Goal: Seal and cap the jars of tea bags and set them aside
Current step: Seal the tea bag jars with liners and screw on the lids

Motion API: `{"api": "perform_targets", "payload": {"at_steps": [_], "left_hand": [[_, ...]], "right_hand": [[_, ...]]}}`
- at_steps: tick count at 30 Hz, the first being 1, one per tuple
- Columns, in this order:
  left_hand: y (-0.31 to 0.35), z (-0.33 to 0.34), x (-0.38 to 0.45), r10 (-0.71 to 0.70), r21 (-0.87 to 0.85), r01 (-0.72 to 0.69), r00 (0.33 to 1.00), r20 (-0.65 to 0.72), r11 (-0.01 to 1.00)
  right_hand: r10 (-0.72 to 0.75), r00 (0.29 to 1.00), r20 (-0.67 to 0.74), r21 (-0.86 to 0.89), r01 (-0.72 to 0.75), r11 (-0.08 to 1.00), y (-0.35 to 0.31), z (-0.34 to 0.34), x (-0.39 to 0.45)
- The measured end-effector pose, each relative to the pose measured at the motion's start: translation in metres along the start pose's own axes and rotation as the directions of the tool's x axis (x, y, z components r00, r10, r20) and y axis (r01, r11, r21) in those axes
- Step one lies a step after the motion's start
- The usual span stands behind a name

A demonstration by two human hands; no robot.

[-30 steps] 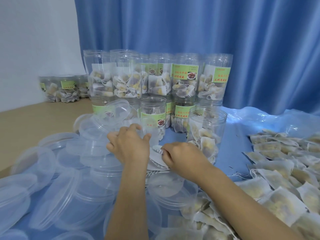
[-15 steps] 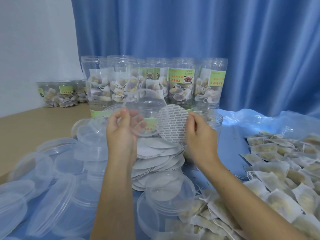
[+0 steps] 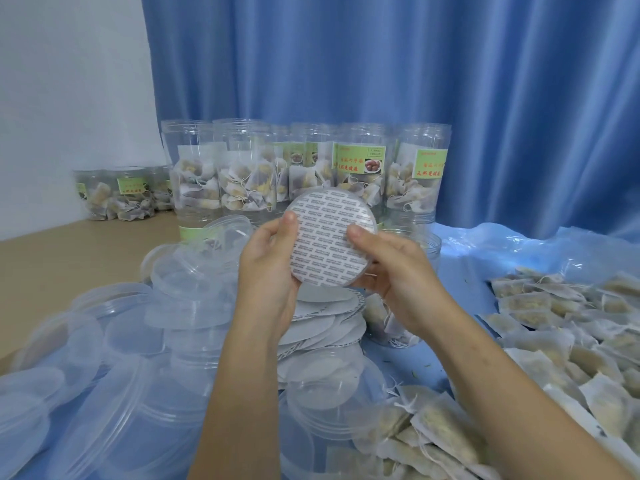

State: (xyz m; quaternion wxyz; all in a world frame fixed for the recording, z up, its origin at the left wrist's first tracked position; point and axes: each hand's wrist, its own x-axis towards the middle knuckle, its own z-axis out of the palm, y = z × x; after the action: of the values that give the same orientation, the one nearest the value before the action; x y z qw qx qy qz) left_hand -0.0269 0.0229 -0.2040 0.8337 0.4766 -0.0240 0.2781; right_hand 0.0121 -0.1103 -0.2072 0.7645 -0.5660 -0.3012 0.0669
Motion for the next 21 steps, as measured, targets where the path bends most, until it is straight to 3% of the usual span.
{"api": "perform_targets", "payload": {"at_steps": [3,5,6,8,10,11,13,15,17,21], "left_hand": [[0.003,0.000,-0.001,-0.023,-0.038,0.023,1.000,0.020,0.999],[0.005,-0.003,-0.001,-0.016,-0.033,0.016,1.000,0.022,0.999],[0.005,-0.004,-0.001,-0.013,-0.020,0.013,1.000,0.020,1.000],[0.005,-0.002,-0.001,-0.027,-0.008,0.027,0.999,0.036,1.000],[0.003,0.002,-0.003,-0.050,-0.011,0.051,0.996,0.073,0.999],[0.003,0.004,-0.004,-0.059,-0.012,0.061,0.993,0.105,0.998],[0.003,0.005,-0.005,-0.085,-0.009,0.089,0.971,0.224,0.996],[0.004,0.004,-0.007,-0.116,0.000,0.124,0.923,0.368,0.992],[0.004,0.005,-0.009,-0.137,0.039,0.134,0.896,0.423,0.990],[-0.005,0.011,-0.004,-0.109,0.078,0.095,0.973,0.203,0.992]], "right_hand": [[0.010,1.000,-0.030,-0.088,-0.013,0.996,-0.003,-0.001,-0.001],[-0.110,0.989,-0.098,-0.313,0.075,0.947,-0.005,-0.001,-0.001],[-0.236,0.967,-0.097,-0.482,0.162,0.861,-0.006,0.000,-0.002],[-0.435,0.896,0.089,-0.775,0.336,0.535,-0.008,0.003,-0.005],[-0.429,0.868,0.252,-0.898,0.375,0.232,-0.007,0.009,-0.008],[-0.406,0.875,0.263,-0.922,0.352,0.163,-0.006,0.010,-0.009],[-0.420,0.881,0.219,-0.941,0.304,0.146,-0.008,0.008,-0.009],[-0.474,0.866,0.161,-0.937,0.285,0.203,-0.013,0.001,-0.007],[-0.500,0.859,0.108,-0.944,0.246,0.220,-0.021,-0.013,0.001],[-0.300,0.953,-0.031,-0.992,0.007,0.126,-0.032,-0.049,0.030]]}}
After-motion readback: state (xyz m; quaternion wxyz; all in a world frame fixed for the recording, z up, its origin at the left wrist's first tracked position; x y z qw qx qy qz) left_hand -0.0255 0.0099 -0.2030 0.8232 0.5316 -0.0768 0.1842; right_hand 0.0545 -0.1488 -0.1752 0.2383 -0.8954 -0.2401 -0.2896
